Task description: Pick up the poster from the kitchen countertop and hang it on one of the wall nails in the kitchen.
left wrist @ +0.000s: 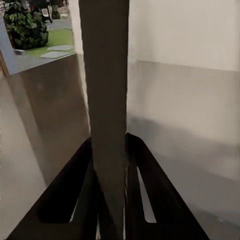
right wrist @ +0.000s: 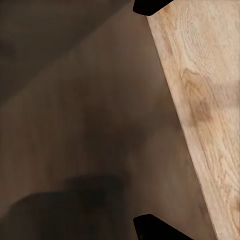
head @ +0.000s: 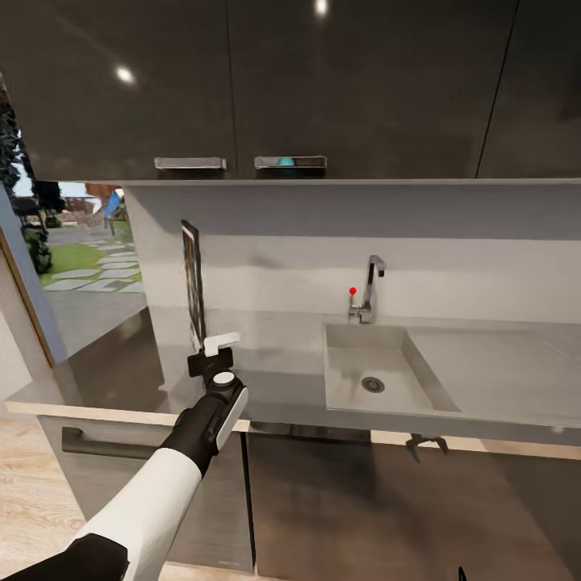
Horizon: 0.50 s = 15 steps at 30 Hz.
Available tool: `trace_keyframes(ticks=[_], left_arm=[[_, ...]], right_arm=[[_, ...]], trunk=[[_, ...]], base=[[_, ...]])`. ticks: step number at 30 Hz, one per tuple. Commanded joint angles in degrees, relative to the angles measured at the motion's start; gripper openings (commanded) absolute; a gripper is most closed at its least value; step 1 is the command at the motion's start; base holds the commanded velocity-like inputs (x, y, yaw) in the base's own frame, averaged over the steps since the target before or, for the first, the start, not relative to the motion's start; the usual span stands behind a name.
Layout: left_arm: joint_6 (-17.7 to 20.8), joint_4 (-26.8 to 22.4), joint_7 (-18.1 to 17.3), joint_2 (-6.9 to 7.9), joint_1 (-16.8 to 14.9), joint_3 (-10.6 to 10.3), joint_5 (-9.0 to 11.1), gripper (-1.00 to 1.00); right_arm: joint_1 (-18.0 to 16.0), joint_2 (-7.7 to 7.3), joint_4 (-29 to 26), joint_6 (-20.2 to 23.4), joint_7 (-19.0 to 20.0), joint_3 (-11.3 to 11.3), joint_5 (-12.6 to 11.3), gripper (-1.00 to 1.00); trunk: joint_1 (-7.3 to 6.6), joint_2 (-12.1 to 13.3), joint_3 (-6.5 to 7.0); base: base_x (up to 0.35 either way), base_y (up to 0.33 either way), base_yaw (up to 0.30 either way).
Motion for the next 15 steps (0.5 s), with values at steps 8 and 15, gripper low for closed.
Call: trace_keyframes(ticks=[8, 15], left_arm=[[0.4, -0.4, 0.3, 0.00, 0.0, -0.1, 0.2, -1.00], [1.1, -5.7, 0.0, 0.00, 0.0, -0.2, 0.5, -1.00]], right_arm=[[0.0, 0.03, 0.0, -0.2, 0.0, 0.0, 0.0, 1.00], [0.0, 0.01, 0.0, -0.2, 0.0, -0.1, 0.0, 1.00]], trunk=[[0.00, 0.0, 0.33], [0.00, 0.0, 0.66]], base=[[0.000, 0.000, -0.029], [0.000, 0.000, -0.009]])
